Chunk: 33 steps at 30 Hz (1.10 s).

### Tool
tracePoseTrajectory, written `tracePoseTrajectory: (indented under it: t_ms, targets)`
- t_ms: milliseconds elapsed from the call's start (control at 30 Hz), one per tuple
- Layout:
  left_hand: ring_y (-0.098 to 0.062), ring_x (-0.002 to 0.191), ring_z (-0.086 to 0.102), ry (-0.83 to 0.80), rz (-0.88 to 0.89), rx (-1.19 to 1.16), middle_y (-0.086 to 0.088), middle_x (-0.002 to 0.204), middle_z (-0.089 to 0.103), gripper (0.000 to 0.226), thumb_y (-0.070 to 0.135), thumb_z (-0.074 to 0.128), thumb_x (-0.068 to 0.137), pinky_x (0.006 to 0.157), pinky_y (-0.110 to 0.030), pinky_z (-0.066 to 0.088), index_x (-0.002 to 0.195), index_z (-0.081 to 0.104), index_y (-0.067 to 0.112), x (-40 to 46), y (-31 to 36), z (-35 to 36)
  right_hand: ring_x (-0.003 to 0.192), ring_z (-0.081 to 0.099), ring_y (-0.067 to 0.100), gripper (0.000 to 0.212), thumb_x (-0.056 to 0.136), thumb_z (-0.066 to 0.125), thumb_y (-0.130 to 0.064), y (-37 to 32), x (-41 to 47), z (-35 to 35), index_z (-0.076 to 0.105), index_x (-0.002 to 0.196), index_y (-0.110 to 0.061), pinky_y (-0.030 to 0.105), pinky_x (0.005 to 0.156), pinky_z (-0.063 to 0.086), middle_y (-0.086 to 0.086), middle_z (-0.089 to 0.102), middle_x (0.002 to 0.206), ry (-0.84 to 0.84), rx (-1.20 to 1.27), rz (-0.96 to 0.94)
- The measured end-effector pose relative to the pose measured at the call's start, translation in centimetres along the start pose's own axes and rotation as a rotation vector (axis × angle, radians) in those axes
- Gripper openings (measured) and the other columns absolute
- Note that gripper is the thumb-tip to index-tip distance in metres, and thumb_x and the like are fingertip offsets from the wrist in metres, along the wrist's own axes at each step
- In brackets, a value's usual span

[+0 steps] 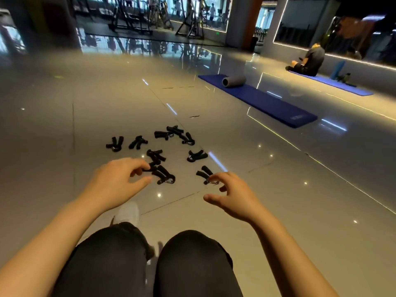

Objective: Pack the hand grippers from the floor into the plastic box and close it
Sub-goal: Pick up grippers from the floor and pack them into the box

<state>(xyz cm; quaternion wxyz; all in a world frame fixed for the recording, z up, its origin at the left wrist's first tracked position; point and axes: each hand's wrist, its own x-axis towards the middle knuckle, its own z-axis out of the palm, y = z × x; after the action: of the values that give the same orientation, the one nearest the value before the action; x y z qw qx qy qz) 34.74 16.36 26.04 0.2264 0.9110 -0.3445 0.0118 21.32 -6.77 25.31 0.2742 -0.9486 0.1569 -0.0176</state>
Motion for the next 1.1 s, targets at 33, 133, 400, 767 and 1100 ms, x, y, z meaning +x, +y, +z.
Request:
tracePoseTrajectory:
  t_ms: [33,133,400,767,1100]
  targets:
    - [-0.004,0.092,0.052,-0.009,-0.033,-0.006,0.011,0.105,0.059,0.035,0.043,0.057,0.086,0.071,-0.022,0.041,0.119,0.057,0.031,0.5,-1.5,0.4,0.108,0.051,0.011,0.05,0.083,0.065,-0.043,-0.3,1.9,0.5,0.048,0.128,-0.03,0.03,0.091,0.049,-0.006,0.043,0.136,-0.017,0.0,-0.013]
    - [-0.004,0.094,0.052,-0.035,-0.094,0.008,0.014,0.105,0.054,0.039,0.044,0.058,0.086,0.08,-0.026,0.047,0.122,0.055,0.031,2.1,-5.3,1.5,0.112,0.051,0.013,0.051,0.083,0.066,-0.042,-1.3,7.2,2.5,0.048,0.129,-0.029,0.033,0.094,0.048,-0.004,0.044,0.136,-0.062,-0.005,-0.036]
    - [-0.009,0.105,0.052,-0.127,-0.094,0.041,0.01,0.112,0.054,0.04,0.045,0.054,0.088,0.089,-0.035,0.048,0.126,0.052,0.031,8.5,-10.2,4.1,0.107,0.054,0.014,0.052,0.082,0.066,-0.044,0.6,15.8,4.6,0.048,0.128,-0.028,0.037,0.093,0.05,-0.003,0.043,0.137,-0.102,-0.011,-0.01]
    - [-0.01,0.106,0.053,-0.259,-0.097,0.112,0.012,0.114,0.054,0.041,0.048,0.052,0.088,0.089,-0.036,0.047,0.127,0.049,0.035,22.5,-16.9,10.2,0.117,0.047,0.016,0.056,0.083,0.064,-0.045,5.1,31.5,8.9,0.043,0.132,-0.029,0.031,0.096,0.045,-0.003,0.037,0.141,-0.286,-0.092,0.003]
    - [-0.019,0.083,0.066,-0.324,-0.038,0.119,0.004,0.103,0.064,0.051,0.038,0.081,0.062,0.061,-0.035,0.056,0.106,0.058,0.029,32.0,-28.6,25.0,0.114,0.044,0.023,0.058,0.084,0.062,-0.041,10.1,46.5,23.0,0.038,0.136,-0.026,0.035,0.092,0.045,0.003,0.04,0.13,-0.56,-0.235,-0.049]
